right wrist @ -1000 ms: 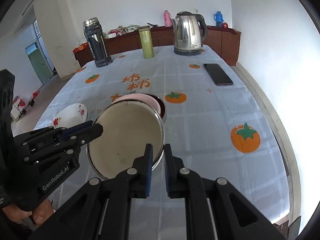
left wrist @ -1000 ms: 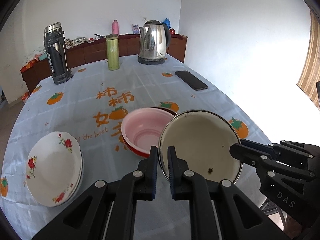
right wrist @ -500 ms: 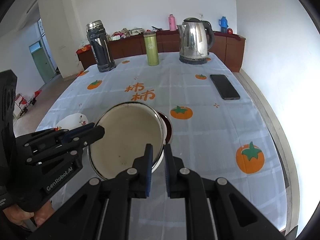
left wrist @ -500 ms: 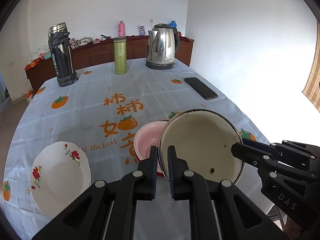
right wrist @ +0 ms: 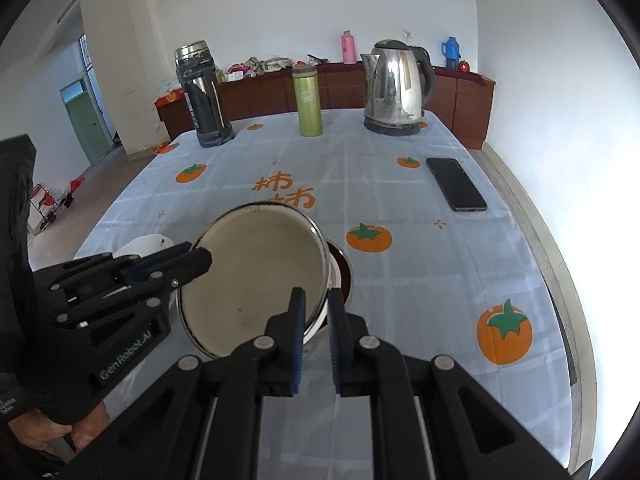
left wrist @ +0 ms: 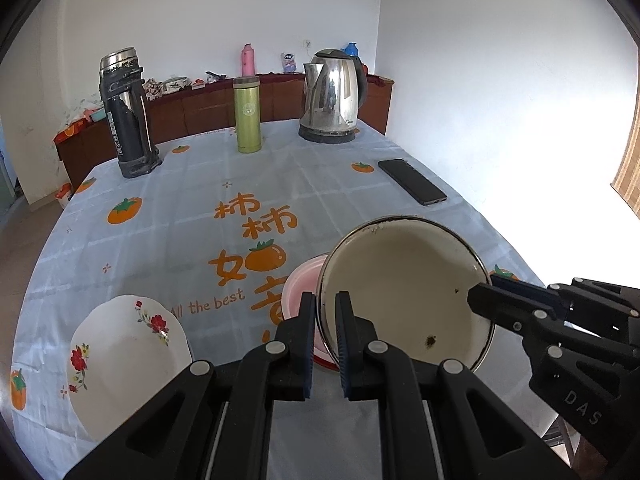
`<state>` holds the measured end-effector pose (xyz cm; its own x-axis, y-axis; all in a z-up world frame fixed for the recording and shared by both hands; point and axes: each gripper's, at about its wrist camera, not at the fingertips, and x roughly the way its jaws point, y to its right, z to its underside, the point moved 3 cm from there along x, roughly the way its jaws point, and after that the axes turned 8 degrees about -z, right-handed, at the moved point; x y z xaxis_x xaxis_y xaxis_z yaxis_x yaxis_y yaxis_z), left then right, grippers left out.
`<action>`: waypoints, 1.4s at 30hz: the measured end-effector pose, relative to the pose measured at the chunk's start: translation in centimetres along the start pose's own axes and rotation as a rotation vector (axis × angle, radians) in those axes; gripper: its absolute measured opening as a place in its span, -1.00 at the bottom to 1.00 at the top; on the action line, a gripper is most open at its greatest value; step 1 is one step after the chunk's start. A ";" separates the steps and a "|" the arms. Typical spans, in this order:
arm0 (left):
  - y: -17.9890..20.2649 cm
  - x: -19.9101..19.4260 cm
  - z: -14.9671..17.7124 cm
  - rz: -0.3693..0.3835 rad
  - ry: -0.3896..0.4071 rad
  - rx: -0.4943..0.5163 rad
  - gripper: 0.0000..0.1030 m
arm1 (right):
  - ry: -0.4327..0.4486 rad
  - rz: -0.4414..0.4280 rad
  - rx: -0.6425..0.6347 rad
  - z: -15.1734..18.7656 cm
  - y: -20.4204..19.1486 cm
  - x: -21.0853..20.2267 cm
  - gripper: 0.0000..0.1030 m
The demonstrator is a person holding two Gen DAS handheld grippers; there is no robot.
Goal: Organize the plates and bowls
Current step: 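Lift the cream enamel basin with both tools and carry it over the steel bowl, then lower the cream enamel basin onto the steel bowl with both tools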
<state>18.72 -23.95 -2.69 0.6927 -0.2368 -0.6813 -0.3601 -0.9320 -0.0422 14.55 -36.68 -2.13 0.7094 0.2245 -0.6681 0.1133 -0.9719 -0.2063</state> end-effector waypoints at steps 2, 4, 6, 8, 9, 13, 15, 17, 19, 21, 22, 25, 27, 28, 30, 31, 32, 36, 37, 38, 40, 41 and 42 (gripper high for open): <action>-0.1 0.2 -0.1 -0.001 -0.003 -0.002 -0.79 | 0.000 0.002 -0.002 -0.3 0.0 0.2 -0.78; -0.1 0.4 -0.3 -0.004 -0.003 -0.003 -0.79 | -0.003 0.004 -0.005 -0.5 0.1 0.5 -0.78; -0.2 0.6 -0.6 -0.009 -0.001 -0.003 -0.79 | -0.007 0.004 -0.007 -0.7 0.2 0.8 -0.78; -0.4 0.9 -0.9 -0.015 0.000 0.000 -0.79 | -0.012 0.002 -0.009 -1.0 0.3 1.2 -0.78; -0.5 1.1 -1.1 -0.017 0.000 0.000 -0.79 | -0.013 0.002 -0.009 -1.1 0.3 1.3 -0.78; -0.6 1.7 -1.8 -0.030 0.002 0.004 -0.79 | -0.016 -0.002 -0.007 -1.9 0.6 2.0 -0.78; -0.7 2.1 -1.9 -0.035 -0.001 0.004 -0.79 | -0.021 -0.002 -0.004 -2.2 0.7 2.5 -0.78; -0.8 2.4 -2.0 -0.038 -0.006 0.007 -0.79 | -0.027 -0.004 -0.003 -2.3 0.8 3.0 -0.78; -0.9 2.8 -1.9 -0.042 -0.013 0.007 -0.79 | -0.034 -0.007 0.003 -2.3 1.0 3.4 -0.78; -0.9 3.1 -1.8 -0.044 -0.018 0.008 -0.79 | -0.043 -0.013 0.012 -2.2 1.1 3.9 -0.78; -0.9 3.3 -1.7 -0.047 -0.023 0.009 -0.79 | -0.048 -0.012 0.014 -2.1 1.2 4.2 -0.78; -0.7 3.9 -1.5 -0.047 -0.036 0.009 -0.79 | -0.071 -0.015 0.024 -1.8 1.6 5.1 -0.78; -0.7 4.1 -1.3 -0.045 -0.043 0.009 -0.79 | -0.085 -0.016 0.031 -1.6 1.8 5.6 -0.78; -0.6 4.2 -1.2 -0.045 -0.045 0.010 -0.79 | -0.090 -0.015 0.034 -1.5 1.9 5.9 -0.78; -0.6 4.4 -1.2 -0.045 -0.049 0.013 -0.79 | -0.098 -0.013 0.038 -1.3 2.1 6.2 -0.78; -0.5 4.5 -1.1 -0.044 -0.052 0.013 -0.79 | -0.101 -0.012 0.039 -1.2 2.2 6.3 -0.78; -0.5 4.6 -1.1 -0.043 -0.053 0.013 -0.79 | -0.103 -0.012 0.040 -1.1 2.3 6.4 -0.78; -0.5 4.9 -1.1 -0.045 -0.057 0.014 -0.79 | -0.112 -0.009 0.041 -1.0 2.3 6.7 -0.78; -0.5 5.1 -1.0 -0.043 -0.062 0.012 -0.79 | -0.114 -0.009 0.041 -1.1 2.3 6.8 -0.78; -0.6 5.2 -1.0 -0.043 -0.063 0.011 -0.79 | -0.115 -0.009 0.041 -1.1 2.3 6.9 -0.78; -0.6 5.4 -0.9 -0.043 -0.069 0.011 -0.79 | -0.118 -0.009 0.041 -1.1 2.4 7.0 -0.78; -0.6 5.5 -0.8 -0.042 -0.073 0.010 -0.79 | -0.120 -0.009 0.040 -1.1 2.4 7.0 -0.78; -0.6 5.6 -0.8 -0.042 -0.076 0.009 -0.79 | -0.122 -0.008 0.039 -1.2 2.4 7.1 -0.78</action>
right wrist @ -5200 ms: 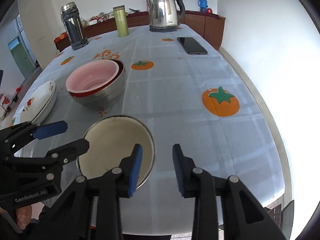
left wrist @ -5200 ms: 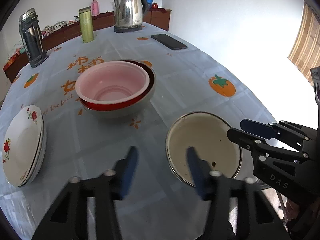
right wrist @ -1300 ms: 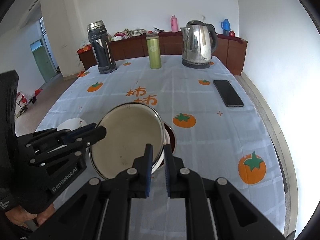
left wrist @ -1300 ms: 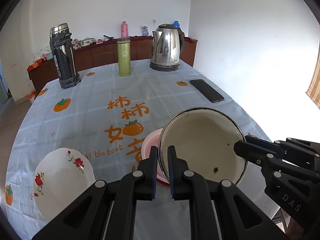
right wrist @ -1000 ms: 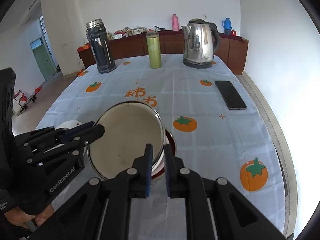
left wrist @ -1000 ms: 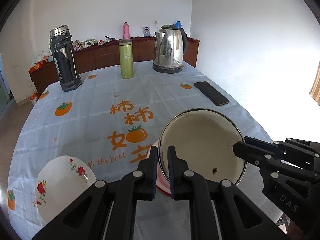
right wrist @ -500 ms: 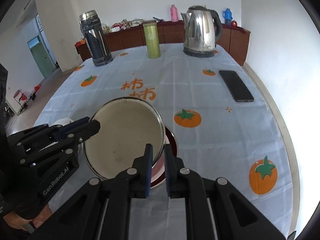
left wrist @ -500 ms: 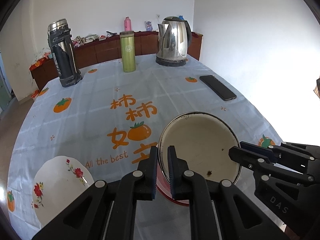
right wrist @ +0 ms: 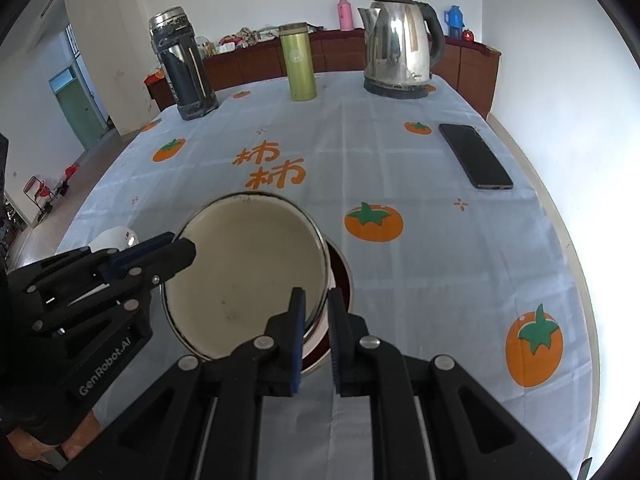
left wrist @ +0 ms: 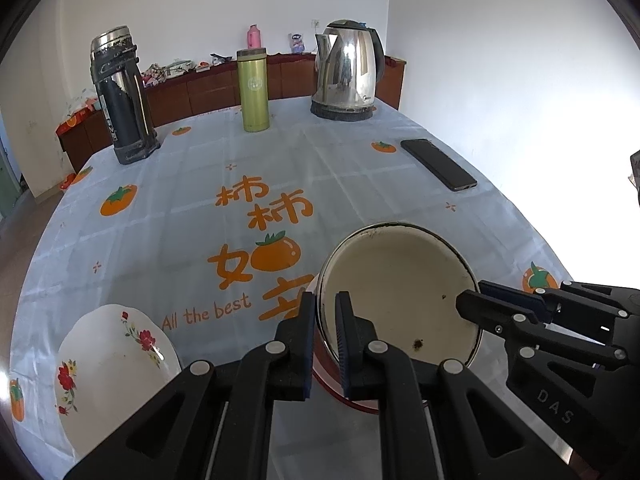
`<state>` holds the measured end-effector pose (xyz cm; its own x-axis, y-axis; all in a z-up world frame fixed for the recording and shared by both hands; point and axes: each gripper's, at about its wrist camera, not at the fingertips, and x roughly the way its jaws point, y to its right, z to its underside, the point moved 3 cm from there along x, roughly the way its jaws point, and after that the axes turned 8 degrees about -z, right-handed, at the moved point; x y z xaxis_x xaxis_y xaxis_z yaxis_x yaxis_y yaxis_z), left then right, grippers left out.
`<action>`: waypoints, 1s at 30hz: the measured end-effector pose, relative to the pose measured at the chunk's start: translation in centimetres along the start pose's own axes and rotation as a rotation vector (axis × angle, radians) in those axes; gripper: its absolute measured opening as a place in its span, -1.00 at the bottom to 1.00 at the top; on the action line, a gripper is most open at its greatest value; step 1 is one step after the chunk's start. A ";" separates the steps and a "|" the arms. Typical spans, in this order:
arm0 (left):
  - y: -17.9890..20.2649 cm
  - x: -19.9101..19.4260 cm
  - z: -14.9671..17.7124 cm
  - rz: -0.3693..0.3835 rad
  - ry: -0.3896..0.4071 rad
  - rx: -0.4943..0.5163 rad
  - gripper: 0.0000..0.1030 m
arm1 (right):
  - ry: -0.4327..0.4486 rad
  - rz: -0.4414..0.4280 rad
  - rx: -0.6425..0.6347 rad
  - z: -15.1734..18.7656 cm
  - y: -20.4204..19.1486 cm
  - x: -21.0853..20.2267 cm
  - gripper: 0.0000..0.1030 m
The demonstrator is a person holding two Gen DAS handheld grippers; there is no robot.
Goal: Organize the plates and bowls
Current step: 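Lower the cream enamel basin onto the steel bowl with both tools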
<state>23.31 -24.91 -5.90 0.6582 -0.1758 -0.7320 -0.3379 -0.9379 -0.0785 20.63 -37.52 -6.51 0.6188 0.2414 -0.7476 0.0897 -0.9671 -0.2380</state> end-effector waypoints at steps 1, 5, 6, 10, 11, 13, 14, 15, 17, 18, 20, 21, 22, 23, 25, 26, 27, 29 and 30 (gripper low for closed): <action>0.0 0.1 0.0 0.002 -0.003 -0.001 -0.79 | -0.001 0.000 0.000 0.0 0.0 0.1 -0.78; 0.0 0.4 0.2 0.005 -0.013 -0.001 -0.79 | -0.007 0.002 0.001 0.0 0.1 0.2 -0.78; 0.0 0.5 0.2 0.006 -0.016 -0.002 -0.79 | -0.008 0.003 0.001 0.0 0.1 0.3 -0.78; 0.1 0.8 0.5 0.009 -0.024 0.000 -0.79 | -0.013 0.005 0.000 0.0 0.1 0.5 -0.78; 0.1 1.0 0.5 0.009 -0.028 0.000 -0.79 | -0.014 0.006 0.000 0.0 0.2 0.6 -0.78; 0.1 1.1 0.6 0.008 -0.030 0.001 -0.79 | -0.018 0.005 0.002 0.0 0.3 0.8 -0.78; 0.1 1.2 0.6 0.009 -0.033 0.000 -0.79 | -0.019 0.005 0.003 0.0 0.3 0.8 -0.78; 0.1 1.2 0.6 0.010 -0.035 -0.001 -0.79 | -0.020 0.004 0.004 0.0 0.3 0.9 -0.78; 0.0 1.3 0.7 0.009 -0.037 -0.002 -0.79 | -0.022 0.003 0.004 0.1 0.3 1.0 -0.78; 0.0 1.3 0.7 0.010 -0.038 -0.002 -0.79 | -0.023 0.002 0.004 0.1 0.3 1.1 -0.78; 0.1 1.5 0.8 0.011 -0.043 -0.001 -0.79 | -0.026 0.004 0.004 0.1 0.4 1.2 -0.78; 0.1 1.6 0.9 0.011 -0.043 -0.001 -0.79 | -0.027 0.003 0.006 0.2 0.4 1.2 -0.78; 0.2 1.6 0.9 0.011 -0.044 0.000 -0.79 | -0.027 0.004 0.007 0.2 0.4 1.3 -0.78; 0.2 1.7 0.9 0.012 -0.045 0.000 -0.79 | -0.029 0.004 0.008 0.2 0.5 1.3 -0.78; 0.2 1.7 0.9 0.012 -0.045 0.001 -0.79 | -0.030 0.006 0.007 0.2 0.5 1.3 -0.78; 0.2 1.8 0.9 0.013 -0.046 0.001 -0.79 | -0.030 0.006 0.007 0.2 0.5 1.3 -0.78; 0.3 1.8 1.0 0.013 -0.046 0.001 -0.79 | -0.030 0.006 0.007 0.1 0.5 1.3 -0.78; 0.2 1.8 1.0 0.013 -0.048 0.000 -0.79 | -0.029 0.006 0.006 0.2 0.4 1.3 -0.78; 0.2 1.8 1.0 0.014 -0.050 0.001 -0.79 | -0.030 0.006 0.006 0.2 0.4 1.3 -0.78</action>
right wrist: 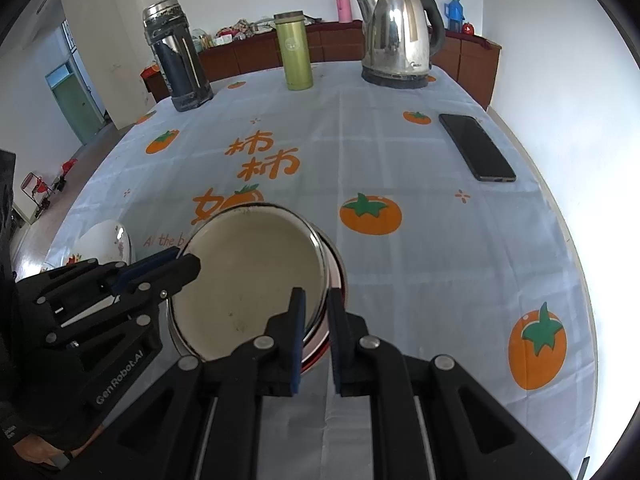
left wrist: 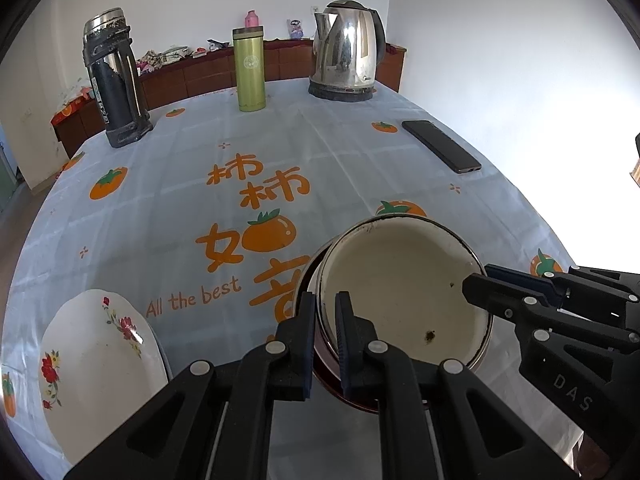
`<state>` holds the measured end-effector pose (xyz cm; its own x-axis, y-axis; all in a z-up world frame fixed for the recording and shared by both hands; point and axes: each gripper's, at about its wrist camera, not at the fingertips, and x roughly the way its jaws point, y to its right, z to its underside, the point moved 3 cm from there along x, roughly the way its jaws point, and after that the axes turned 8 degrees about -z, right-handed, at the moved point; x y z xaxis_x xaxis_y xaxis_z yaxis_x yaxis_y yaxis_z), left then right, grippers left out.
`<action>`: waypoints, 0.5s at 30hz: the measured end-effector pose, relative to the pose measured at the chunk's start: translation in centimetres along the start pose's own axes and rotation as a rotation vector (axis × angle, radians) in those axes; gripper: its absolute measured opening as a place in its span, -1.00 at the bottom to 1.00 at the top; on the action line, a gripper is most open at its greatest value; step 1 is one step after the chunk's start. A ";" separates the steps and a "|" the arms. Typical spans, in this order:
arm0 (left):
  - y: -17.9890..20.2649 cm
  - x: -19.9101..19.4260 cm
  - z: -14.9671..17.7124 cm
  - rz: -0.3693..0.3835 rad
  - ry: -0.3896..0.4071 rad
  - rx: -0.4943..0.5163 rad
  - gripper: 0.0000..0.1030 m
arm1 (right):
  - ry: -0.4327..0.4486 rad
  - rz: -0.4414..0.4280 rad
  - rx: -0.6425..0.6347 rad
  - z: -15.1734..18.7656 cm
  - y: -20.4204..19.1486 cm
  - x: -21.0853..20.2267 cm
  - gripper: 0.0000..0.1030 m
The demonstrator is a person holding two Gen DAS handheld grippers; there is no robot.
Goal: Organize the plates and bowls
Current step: 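Lower the cream enamel basin onto the steel bowl with both tools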
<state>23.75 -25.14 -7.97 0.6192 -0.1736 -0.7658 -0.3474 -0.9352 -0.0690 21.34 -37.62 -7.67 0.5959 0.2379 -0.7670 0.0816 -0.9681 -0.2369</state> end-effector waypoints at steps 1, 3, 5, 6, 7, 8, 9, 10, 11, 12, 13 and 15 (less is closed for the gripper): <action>0.0 0.0 0.0 -0.001 0.000 0.000 -0.79 | 0.000 0.001 0.000 0.0 0.0 0.0 -0.78; 0.0 0.1 0.1 -0.001 0.000 0.001 -0.79 | 0.000 -0.001 0.001 0.0 0.0 0.0 -0.78; 0.0 0.1 0.1 -0.002 0.000 0.002 -0.79 | 0.000 0.001 0.000 0.0 0.0 0.0 -0.78; 0.0 0.1 0.1 -0.001 0.000 0.002 -0.79 | -0.001 0.001 0.001 0.0 0.0 0.0 -0.78; 0.0 0.1 0.1 -0.001 0.000 0.003 -0.79 | -0.001 0.002 -0.001 0.0 0.0 0.0 -0.78; 0.0 0.1 0.1 0.000 0.001 0.003 -0.79 | -0.001 0.004 -0.004 0.0 0.0 0.0 -0.78; 0.0 0.1 0.2 0.000 0.002 0.005 -0.79 | -0.001 0.005 -0.005 0.0 0.1 0.0 -0.78; 0.0 0.1 0.2 -0.001 0.003 0.006 -0.79 | -0.001 0.006 -0.007 -0.1 0.1 0.0 -0.78; 0.0 0.1 0.2 -0.001 0.003 0.006 -0.79 | -0.001 0.007 -0.008 -0.1 0.1 0.0 -0.78; 0.0 0.1 0.2 -0.001 0.003 0.006 -0.79 | -0.002 0.008 -0.009 -0.1 0.1 0.0 -0.78; 0.0 0.1 0.2 -0.001 0.004 0.007 -0.79 | -0.002 0.009 -0.011 -0.1 0.1 -0.1 -0.78; 0.0 0.1 0.2 0.000 0.003 0.006 -0.79 | -0.002 0.010 -0.012 -0.1 0.1 -0.1 -0.78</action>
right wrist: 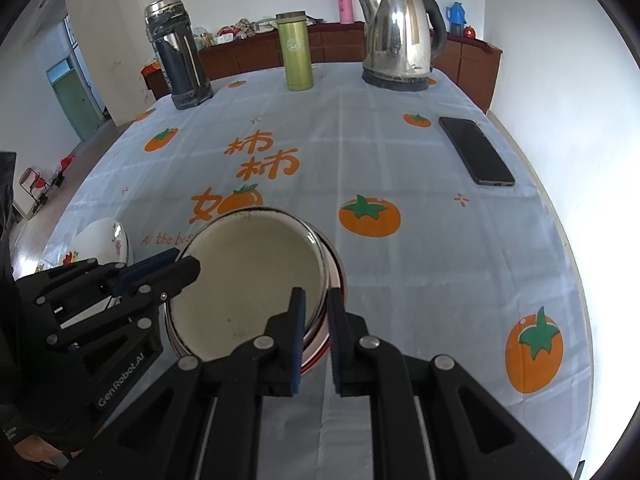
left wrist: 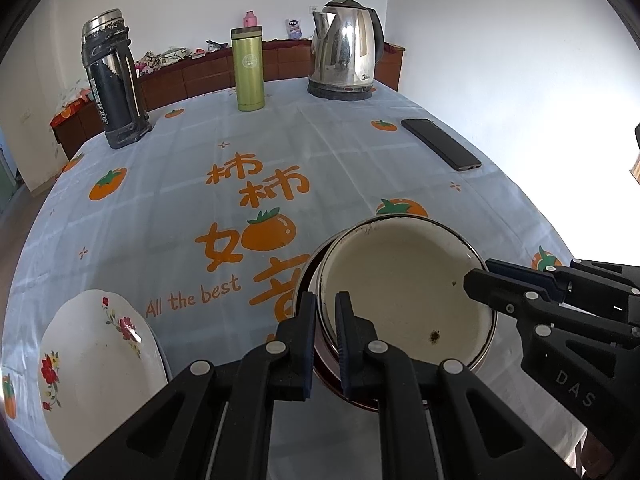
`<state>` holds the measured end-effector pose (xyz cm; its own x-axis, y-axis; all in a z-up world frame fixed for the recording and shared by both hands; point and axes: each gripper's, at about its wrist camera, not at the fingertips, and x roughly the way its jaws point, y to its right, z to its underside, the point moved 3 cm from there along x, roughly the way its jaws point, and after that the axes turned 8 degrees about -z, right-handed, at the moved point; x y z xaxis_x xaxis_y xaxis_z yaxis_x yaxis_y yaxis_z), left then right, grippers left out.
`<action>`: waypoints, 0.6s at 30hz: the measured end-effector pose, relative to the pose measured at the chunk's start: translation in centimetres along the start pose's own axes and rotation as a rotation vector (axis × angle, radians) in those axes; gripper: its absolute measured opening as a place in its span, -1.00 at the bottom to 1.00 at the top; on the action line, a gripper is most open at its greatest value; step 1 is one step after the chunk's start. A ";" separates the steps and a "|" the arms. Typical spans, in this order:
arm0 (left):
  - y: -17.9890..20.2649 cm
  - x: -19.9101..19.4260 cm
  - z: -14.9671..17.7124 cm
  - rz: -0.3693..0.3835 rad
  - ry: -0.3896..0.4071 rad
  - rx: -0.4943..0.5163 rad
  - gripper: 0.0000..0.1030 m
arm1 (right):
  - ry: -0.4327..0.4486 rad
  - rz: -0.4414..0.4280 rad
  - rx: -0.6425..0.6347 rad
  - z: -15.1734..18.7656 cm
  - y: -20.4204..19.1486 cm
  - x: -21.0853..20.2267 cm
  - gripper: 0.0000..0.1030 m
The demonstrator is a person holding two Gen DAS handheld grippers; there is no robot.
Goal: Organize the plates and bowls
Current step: 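Lower the cream enamel basin onto the steel bowl with both tools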
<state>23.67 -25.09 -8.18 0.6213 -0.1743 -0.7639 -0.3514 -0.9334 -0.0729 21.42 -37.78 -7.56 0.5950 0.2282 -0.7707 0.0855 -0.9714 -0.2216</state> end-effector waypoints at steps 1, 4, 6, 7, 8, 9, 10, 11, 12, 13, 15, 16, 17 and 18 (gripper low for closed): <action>0.0 0.0 0.0 0.000 0.000 0.001 -0.79 | 0.000 0.000 0.001 0.0 -0.1 0.0 -0.79; 0.0 -0.1 0.1 -0.004 0.003 0.003 -0.79 | 0.001 0.016 -0.011 0.0 -0.2 0.0 -0.79; 0.0 -0.1 0.1 -0.002 0.003 0.002 -0.79 | 0.003 0.021 -0.013 0.1 -0.3 0.1 -0.79; 0.1 -0.1 0.1 -0.002 0.002 0.002 -0.79 | 0.003 0.022 -0.012 0.1 -0.3 0.1 -0.79; 0.1 -0.1 0.1 -0.002 0.001 0.002 -0.79 | 0.003 0.022 -0.012 0.0 -0.2 0.1 -0.79; 0.1 -0.1 0.1 -0.001 0.001 0.001 -0.79 | 0.003 0.022 -0.013 0.1 -0.3 0.1 -0.79; 0.1 -0.1 0.1 -0.002 0.001 0.001 -0.79 | 0.003 0.023 -0.014 0.0 -0.3 0.1 -0.79; 0.1 -0.1 0.1 -0.002 0.002 0.002 -0.79 | 0.003 0.026 -0.017 0.1 -0.3 0.1 -0.79; 0.1 -0.1 0.1 -0.003 0.003 0.002 -0.79 | 0.003 0.029 -0.019 0.1 -0.3 0.1 -0.79; 0.1 -0.1 0.1 -0.003 0.003 0.003 -0.79 | 0.003 0.031 -0.020 0.1 -0.3 0.1 -0.79; 0.0 -0.1 0.1 0.000 -0.001 -0.003 -0.79 | 0.004 0.034 -0.023 0.1 -0.3 0.1 -0.79; 0.0 -0.2 0.1 0.002 -0.003 -0.006 -0.79 | 0.004 0.036 -0.024 0.1 -0.3 0.1 -0.79; 0.0 -0.2 0.1 0.003 -0.004 -0.006 -0.79 | 0.004 0.037 -0.025 0.1 -0.3 0.1 -0.79; 0.0 -0.2 0.1 0.001 -0.003 -0.005 -0.79 | 0.005 0.040 -0.027 0.0 -0.3 0.1 -0.79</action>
<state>23.49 -25.02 -8.06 0.6190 -0.1745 -0.7658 -0.3489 -0.9346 -0.0691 21.44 -37.47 -7.63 0.6020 0.1889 -0.7758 0.0830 -0.9812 -0.1745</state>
